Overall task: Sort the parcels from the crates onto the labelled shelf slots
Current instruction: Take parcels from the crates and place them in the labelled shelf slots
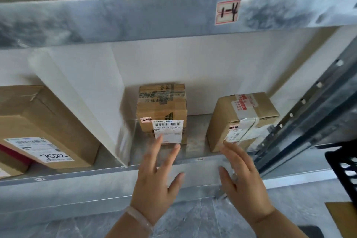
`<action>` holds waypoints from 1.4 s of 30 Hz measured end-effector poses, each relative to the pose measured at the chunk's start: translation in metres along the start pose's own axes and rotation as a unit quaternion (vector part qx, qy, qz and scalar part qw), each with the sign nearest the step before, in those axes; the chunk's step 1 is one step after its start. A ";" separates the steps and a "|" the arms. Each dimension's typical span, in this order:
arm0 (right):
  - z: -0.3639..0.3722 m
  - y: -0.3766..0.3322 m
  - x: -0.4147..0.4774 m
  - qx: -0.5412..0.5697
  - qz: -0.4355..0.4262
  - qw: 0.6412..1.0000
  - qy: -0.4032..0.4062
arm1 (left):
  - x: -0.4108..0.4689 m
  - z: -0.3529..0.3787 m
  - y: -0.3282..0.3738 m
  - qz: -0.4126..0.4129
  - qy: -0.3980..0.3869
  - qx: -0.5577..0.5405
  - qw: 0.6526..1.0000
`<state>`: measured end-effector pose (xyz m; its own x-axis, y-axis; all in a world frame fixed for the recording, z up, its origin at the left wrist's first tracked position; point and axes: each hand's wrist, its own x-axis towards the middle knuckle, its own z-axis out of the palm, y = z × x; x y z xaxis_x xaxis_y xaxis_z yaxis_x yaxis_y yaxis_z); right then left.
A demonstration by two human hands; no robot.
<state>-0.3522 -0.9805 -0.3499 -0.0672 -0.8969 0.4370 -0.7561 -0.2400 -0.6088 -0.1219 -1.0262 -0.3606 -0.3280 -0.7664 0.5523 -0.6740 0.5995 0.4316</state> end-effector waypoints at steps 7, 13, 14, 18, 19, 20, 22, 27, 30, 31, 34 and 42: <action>-0.031 0.038 0.000 -0.031 0.188 0.982 -0.008 | 0.054 0.036 0.066 0.024 -0.044 -0.048 0.998; -0.030 0.057 0.011 -0.010 0.174 0.983 -0.061 | 0.061 0.065 0.073 0.022 -0.085 -0.068 0.994; -0.029 0.060 0.012 -0.014 0.167 0.984 -0.067 | 0.063 0.067 0.072 0.025 -0.084 -0.073 0.993; -0.026 0.071 0.016 -0.032 0.151 0.986 -0.059 | 0.070 0.070 0.067 0.031 -0.082 -0.087 0.992; -0.025 0.072 0.017 -0.027 0.149 0.987 -0.055 | 0.071 0.071 0.065 0.037 -0.087 -0.087 0.992; -0.024 0.073 0.019 -0.021 0.143 0.988 -0.052 | 0.071 0.071 0.063 0.041 -0.094 -0.087 0.991; -0.023 0.074 0.020 -0.013 0.123 0.991 -0.045 | 0.071 0.071 0.060 0.045 -0.106 -0.083 0.990; -0.018 0.077 0.017 -0.003 0.115 0.993 -0.026 | 0.068 0.073 0.053 0.042 -0.101 -0.077 0.991; -0.013 0.079 0.020 -0.005 0.122 0.992 -0.027 | 0.066 0.074 0.049 0.037 -0.097 -0.079 0.991; -0.011 0.079 0.021 -0.007 0.119 0.993 -0.025 | 0.067 0.075 0.047 0.031 -0.096 -0.079 0.992; -0.006 0.078 0.025 0.004 0.099 0.995 -0.015 | 0.068 0.077 0.043 0.011 -0.097 -0.076 0.992; 0.004 0.069 0.031 0.000 0.100 0.995 0.009 | 0.071 0.085 0.037 -0.027 -0.102 -0.061 0.993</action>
<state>-0.4040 -1.0262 -0.3816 -0.2279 -0.9200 0.3188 -0.7268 -0.0571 -0.6845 -0.2266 -1.0784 -0.3663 -0.4294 -0.8211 0.3760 -0.6127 0.5707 0.5467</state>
